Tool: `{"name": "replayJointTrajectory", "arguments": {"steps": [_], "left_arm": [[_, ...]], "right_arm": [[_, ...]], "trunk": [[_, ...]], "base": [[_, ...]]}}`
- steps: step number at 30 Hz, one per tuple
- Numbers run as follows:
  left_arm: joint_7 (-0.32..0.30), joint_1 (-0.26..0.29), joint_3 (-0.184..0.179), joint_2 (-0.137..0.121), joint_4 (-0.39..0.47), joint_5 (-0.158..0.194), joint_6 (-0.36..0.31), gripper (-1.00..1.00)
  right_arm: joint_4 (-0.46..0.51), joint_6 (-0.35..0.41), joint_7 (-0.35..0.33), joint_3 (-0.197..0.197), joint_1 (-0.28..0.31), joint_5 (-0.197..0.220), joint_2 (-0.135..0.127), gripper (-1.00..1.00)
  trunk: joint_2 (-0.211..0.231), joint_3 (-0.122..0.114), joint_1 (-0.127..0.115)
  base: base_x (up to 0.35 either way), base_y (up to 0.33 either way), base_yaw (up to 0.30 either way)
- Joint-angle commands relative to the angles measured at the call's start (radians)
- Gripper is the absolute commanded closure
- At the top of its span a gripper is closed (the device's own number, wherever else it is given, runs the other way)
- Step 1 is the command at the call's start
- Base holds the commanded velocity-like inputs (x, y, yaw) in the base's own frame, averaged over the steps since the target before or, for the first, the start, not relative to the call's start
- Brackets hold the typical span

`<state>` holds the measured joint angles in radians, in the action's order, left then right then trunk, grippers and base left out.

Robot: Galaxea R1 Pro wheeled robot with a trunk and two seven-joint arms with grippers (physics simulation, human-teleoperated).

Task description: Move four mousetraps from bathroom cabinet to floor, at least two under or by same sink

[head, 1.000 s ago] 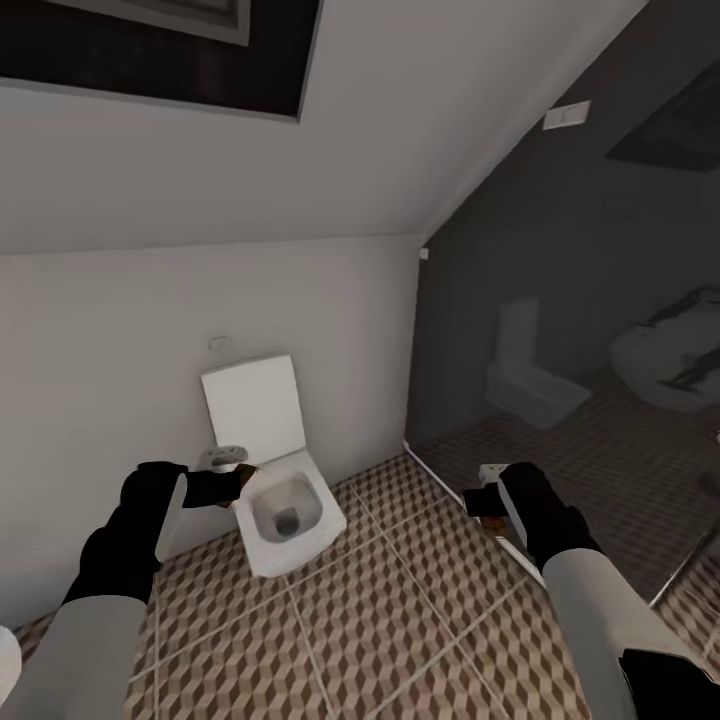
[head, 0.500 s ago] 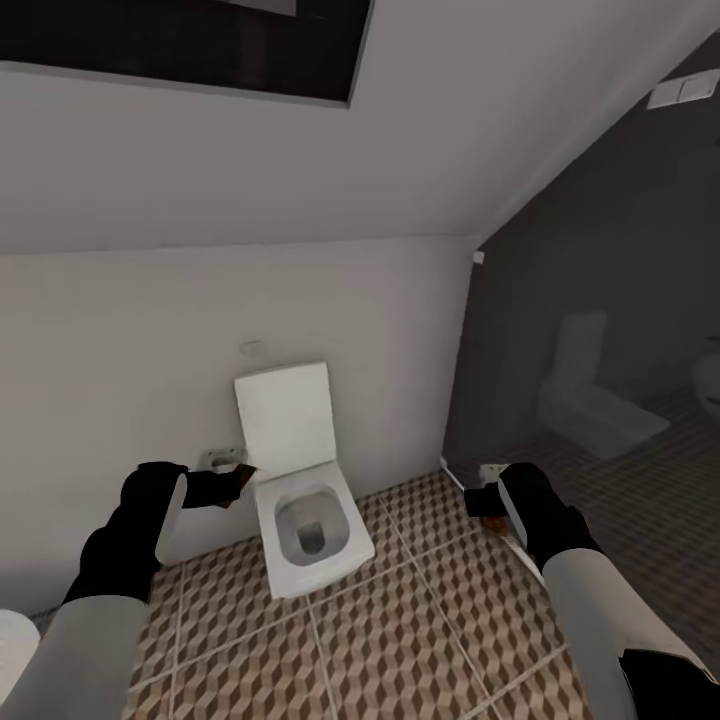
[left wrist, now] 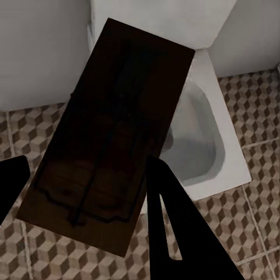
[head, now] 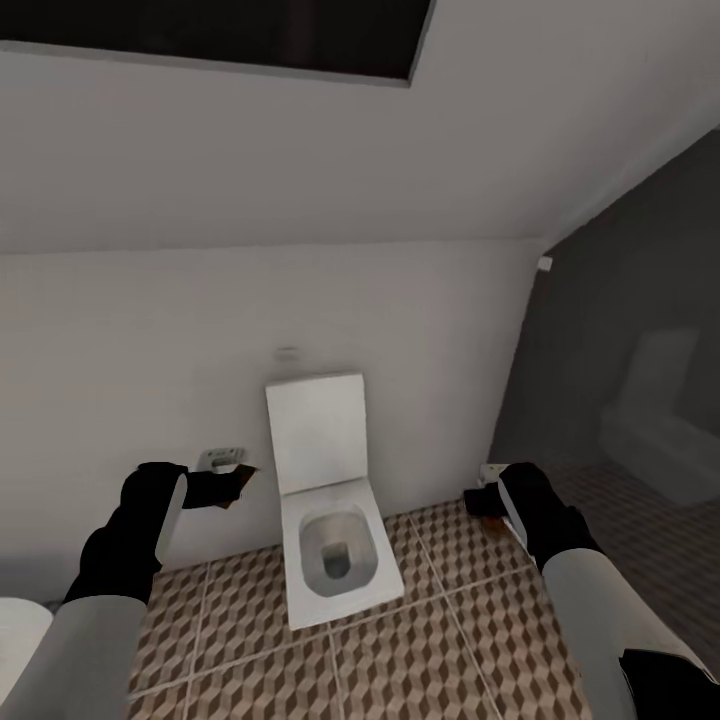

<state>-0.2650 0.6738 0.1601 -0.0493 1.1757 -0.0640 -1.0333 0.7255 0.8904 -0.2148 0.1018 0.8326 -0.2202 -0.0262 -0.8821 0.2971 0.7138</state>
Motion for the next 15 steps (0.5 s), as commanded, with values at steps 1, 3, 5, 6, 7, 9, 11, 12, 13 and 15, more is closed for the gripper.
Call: {"name": "replayJointTrajectory", "arguments": {"steps": [1, 3, 5, 6, 7, 9, 11, 12, 13, 15], "left_arm": [[-0.007, 0.001, 0.001, 0.000, 0.000, -0.007, -0.004, 1.00], [-0.007, 0.001, 0.001, 0.000, 0.000, -0.007, -0.004, 1.00], [-0.007, 0.001, 0.001, 0.000, -0.001, -0.007, -0.004, 1.00], [-0.007, 0.001, 0.001, 0.001, -0.001, -0.007, -0.004, 1.00], [-0.007, 0.001, 0.001, 0.001, -0.001, -0.007, -0.004, 1.00], [-0.007, 0.001, 0.001, 0.000, -0.002, -0.007, -0.003, 1.00], [-0.007, 0.001, 0.001, 0.000, -0.002, -0.007, -0.003, 1.00], [-0.007, 0.001, 0.001, 0.001, -0.003, -0.008, -0.003, 1.00], [-0.006, 0.001, 0.001, 0.001, -0.003, -0.008, -0.002, 1.00], [-0.006, 0.001, 0.001, 0.001, -0.003, -0.008, -0.002, 1.00]], "right_arm": [[0.001, 0.004, -0.009, 0.003, 0.000, -0.010, 0.000, 1.00], [0.001, 0.004, -0.009, 0.003, 0.000, -0.010, 0.000, 1.00], [0.002, 0.004, -0.009, 0.003, 0.001, -0.010, 0.000, 1.00], [0.002, 0.004, -0.009, 0.003, 0.001, -0.010, -0.001, 1.00], [0.002, 0.004, -0.009, 0.003, 0.000, -0.010, -0.002, 1.00], [0.002, 0.004, -0.009, 0.003, 0.000, -0.010, -0.002, 1.00], [0.001, 0.004, -0.009, 0.003, 0.000, -0.010, -0.003, 1.00], [0.001, 0.004, -0.009, 0.003, 0.000, -0.011, -0.003, 1.00], [0.001, 0.004, -0.009, 0.003, 0.000, -0.012, -0.003, 1.00], [0.000, 0.004, -0.009, 0.003, 0.000, -0.012, -0.003, 1.00]], "trunk": [[-0.001, 0.002, 0.001], [-0.001, 0.002, 0.001], [-0.001, 0.003, 0.001], [-0.001, 0.003, 0.001], [-0.001, 0.004, 0.001], [-0.001, 0.004, 0.001], [-0.001, 0.005, 0.001], [-0.001, 0.006, 0.001], [-0.001, 0.006, 0.001], [-0.001, 0.006, 0.001]], "base": [[0.305, -0.074, 0.270], [0.305, -0.074, 0.270], [0.305, -0.074, 0.270], [0.305, -0.074, 0.270], [0.305, -0.074, 0.270], [0.305, -0.074, 0.270], [0.305, -0.074, 0.270], [0.304, -0.074, 0.267], [0.296, -0.060, 0.213], [0.270, -0.039, 0.140]]}}
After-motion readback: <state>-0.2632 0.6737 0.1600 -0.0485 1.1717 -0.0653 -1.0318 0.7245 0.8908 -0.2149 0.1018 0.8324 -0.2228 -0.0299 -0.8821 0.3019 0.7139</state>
